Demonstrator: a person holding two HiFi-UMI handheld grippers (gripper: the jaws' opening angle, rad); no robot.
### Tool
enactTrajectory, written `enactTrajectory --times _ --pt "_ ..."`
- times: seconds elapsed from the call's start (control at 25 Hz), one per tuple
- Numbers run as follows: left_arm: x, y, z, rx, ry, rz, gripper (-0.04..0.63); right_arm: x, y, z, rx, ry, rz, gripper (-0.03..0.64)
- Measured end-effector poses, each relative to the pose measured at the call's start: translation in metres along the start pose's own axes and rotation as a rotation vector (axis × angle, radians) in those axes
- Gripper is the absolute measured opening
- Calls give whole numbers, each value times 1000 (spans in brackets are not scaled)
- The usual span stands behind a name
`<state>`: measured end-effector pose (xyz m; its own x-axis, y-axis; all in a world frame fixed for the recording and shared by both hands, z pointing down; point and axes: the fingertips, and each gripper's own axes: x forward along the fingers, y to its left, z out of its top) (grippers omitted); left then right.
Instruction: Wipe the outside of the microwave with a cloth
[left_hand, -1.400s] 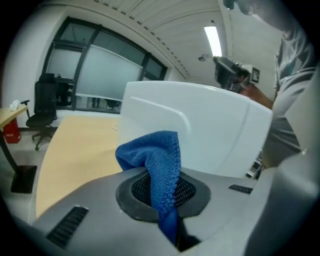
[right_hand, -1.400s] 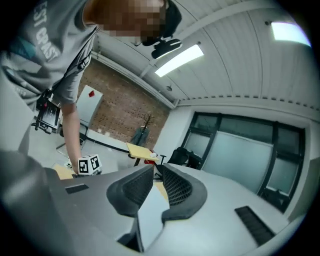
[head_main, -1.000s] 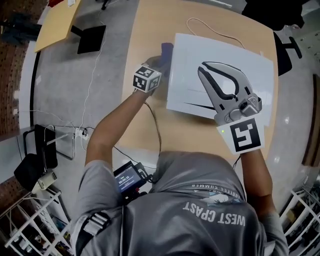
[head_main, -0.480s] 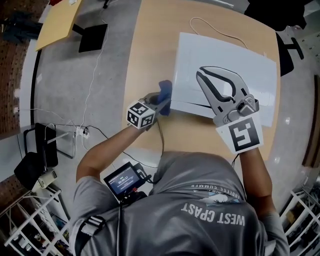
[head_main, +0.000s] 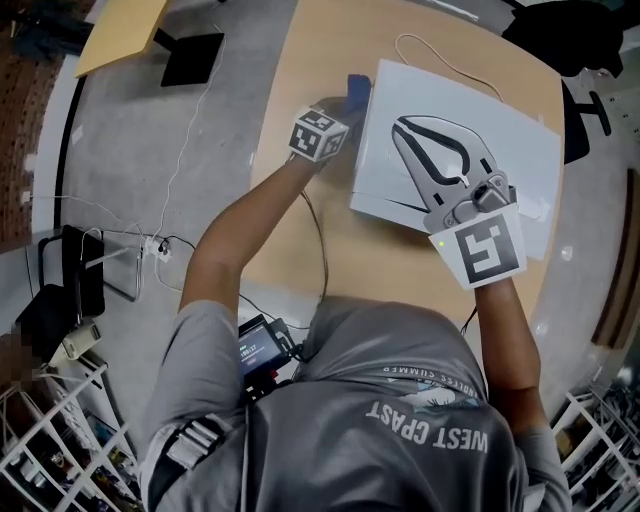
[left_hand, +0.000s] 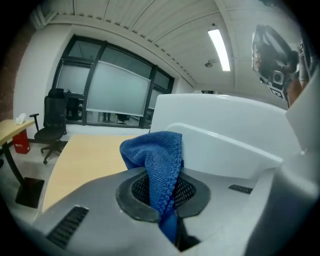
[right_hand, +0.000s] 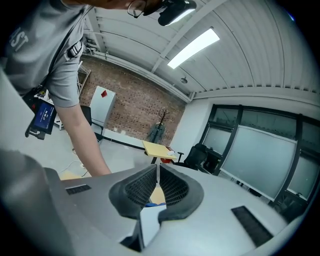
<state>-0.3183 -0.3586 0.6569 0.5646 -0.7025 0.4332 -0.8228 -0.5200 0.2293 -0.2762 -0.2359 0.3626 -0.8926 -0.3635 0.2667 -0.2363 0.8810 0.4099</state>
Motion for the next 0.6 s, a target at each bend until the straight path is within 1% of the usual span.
enactTrajectory --times 0.16,0.32,0.6 --pt "3 3 3 0 -2 10 38 4 2 -2 -14 22 10 34" --pt "4 1 3 19 6 7 38 4 4 -7 -22 54 22 21" --pt "3 3 3 24 -1 2 38 10 5 -11 -16 75 15 21"
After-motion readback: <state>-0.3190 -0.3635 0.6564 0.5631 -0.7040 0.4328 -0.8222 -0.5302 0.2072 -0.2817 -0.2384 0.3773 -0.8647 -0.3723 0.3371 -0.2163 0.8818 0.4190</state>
